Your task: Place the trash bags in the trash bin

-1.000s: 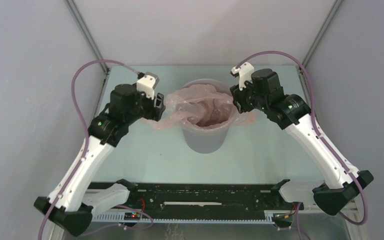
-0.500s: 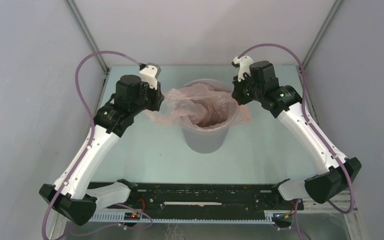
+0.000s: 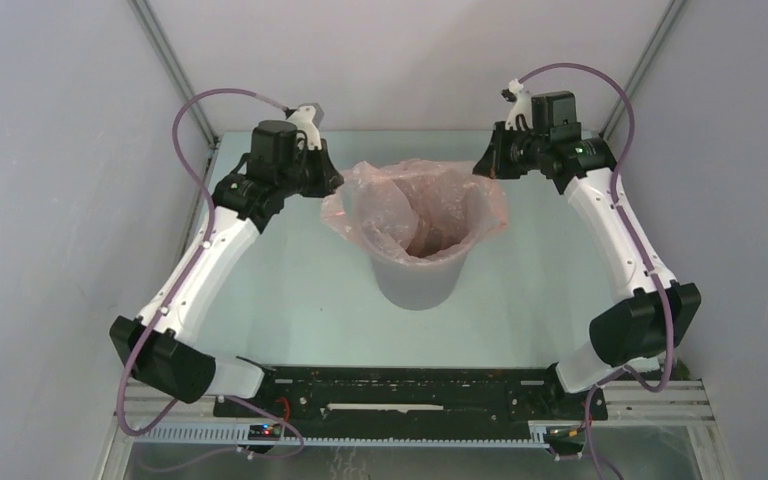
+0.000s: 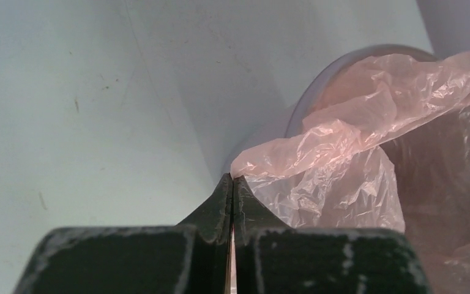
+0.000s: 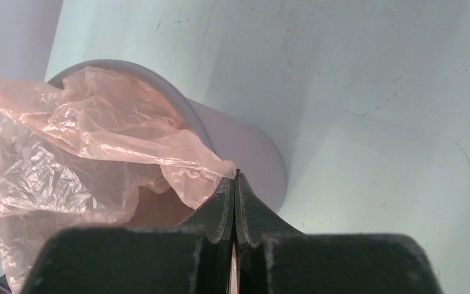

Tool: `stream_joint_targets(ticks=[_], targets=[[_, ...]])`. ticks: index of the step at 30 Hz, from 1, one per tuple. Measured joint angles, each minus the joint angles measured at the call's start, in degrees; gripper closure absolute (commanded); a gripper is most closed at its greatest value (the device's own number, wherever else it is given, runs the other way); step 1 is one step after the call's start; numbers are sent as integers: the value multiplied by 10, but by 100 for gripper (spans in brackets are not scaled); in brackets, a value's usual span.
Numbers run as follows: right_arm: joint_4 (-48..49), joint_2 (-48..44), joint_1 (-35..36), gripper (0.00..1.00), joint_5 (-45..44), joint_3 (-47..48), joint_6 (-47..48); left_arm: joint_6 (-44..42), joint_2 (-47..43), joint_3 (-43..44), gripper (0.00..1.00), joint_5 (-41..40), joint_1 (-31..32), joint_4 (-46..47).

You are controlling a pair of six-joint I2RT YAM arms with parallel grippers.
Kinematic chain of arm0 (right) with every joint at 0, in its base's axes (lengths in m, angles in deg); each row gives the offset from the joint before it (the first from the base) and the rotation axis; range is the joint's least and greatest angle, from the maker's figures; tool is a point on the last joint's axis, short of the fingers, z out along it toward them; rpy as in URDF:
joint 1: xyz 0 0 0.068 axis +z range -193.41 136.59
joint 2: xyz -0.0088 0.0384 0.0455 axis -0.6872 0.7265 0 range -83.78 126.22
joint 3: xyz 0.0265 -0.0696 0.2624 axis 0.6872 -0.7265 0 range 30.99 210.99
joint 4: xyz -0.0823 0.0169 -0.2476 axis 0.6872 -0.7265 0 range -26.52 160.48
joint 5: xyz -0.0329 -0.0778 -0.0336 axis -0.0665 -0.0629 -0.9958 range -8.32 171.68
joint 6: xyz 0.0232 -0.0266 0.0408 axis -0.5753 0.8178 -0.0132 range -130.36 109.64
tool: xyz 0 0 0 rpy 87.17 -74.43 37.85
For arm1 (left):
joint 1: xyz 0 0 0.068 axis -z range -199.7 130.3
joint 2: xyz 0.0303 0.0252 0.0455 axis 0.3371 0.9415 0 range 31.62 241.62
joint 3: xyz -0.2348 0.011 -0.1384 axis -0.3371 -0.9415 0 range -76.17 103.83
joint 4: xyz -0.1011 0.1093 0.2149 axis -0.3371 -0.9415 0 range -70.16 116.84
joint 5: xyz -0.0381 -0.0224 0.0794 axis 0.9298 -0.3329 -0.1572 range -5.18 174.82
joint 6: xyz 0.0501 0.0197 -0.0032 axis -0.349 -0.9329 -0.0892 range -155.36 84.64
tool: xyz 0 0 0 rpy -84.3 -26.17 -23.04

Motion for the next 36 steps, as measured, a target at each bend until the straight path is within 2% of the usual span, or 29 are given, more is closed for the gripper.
stream_joint_targets(ticks=[3, 17, 26, 29, 31, 33, 36], targets=[[-13, 20, -3, 88, 13, 24, -8, 29, 12, 4, 100, 28, -17, 0], [-19, 59, -23, 88, 51, 31, -52, 105, 65, 20, 100, 82, -40, -13], [-19, 99, -31, 86, 77, 36, -78, 184, 143, 25, 99, 169, -59, 15], [-19, 99, -31, 76, 82, 36, -79, 197, 133, 21, 95, 185, -59, 45], [-15, 96, -31, 64, 85, 31, -79, 197, 104, 3, 90, 186, -59, 67], [-10, 85, -32, 56, 87, 16, -78, 196, 69, -12, 83, 184, -59, 78], [1, 55, -32, 50, 88, -7, -71, 191, 13, -20, 79, 179, -59, 98]])
